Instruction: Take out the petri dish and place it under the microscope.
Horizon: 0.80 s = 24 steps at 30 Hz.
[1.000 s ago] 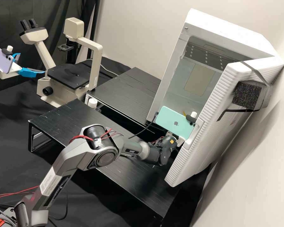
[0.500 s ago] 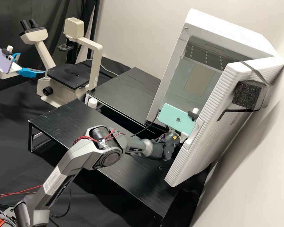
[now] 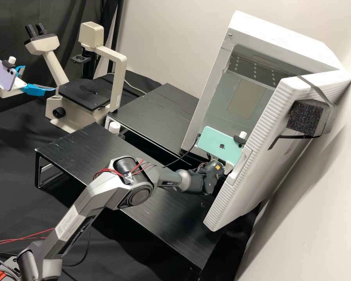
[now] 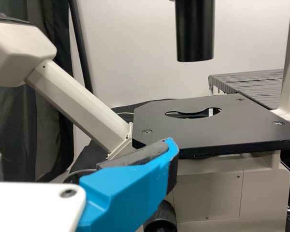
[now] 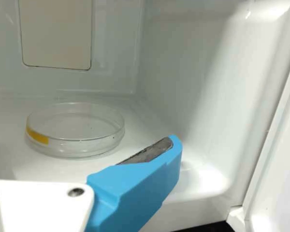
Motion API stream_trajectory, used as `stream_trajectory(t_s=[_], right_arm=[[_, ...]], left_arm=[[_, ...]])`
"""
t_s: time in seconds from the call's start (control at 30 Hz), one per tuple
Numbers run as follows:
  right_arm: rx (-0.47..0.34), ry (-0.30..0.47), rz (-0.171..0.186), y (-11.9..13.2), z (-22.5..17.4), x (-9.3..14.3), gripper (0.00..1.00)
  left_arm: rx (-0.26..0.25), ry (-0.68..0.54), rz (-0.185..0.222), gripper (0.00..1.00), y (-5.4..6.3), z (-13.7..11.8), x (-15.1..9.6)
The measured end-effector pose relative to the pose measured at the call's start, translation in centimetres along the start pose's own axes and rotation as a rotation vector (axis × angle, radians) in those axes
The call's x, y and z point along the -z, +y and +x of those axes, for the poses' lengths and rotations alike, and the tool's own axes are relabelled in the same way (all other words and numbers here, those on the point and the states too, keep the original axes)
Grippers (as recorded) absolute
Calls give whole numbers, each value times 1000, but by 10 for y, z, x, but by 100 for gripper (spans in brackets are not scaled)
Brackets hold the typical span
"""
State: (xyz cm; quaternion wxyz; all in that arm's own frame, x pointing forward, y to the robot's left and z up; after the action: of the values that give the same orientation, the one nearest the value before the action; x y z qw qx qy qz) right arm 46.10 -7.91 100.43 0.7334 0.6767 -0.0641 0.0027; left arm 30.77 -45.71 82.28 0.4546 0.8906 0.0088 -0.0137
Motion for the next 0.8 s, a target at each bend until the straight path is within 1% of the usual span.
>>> stream_trajectory(t_s=[0.23, 0.4, 0.43, 0.53, 0.8], right_arm=[[13, -4, 0, -6, 3, 3, 100], [10, 4, -4, -5, 5, 7, 100], [12, 6, -3, -6, 6, 8, 0], [12, 5, 14, -9, 8, 7, 0], [25, 2, 18, -15, 10, 7, 0]], left_arm=[[0, 0, 0, 100, 0, 0, 0], [0, 0, 0, 100, 0, 0, 0], [0, 0, 0, 100, 0, 0, 0], [0, 0, 0, 100, 0, 0, 0], [0, 0, 0, 100, 0, 0, 0]])
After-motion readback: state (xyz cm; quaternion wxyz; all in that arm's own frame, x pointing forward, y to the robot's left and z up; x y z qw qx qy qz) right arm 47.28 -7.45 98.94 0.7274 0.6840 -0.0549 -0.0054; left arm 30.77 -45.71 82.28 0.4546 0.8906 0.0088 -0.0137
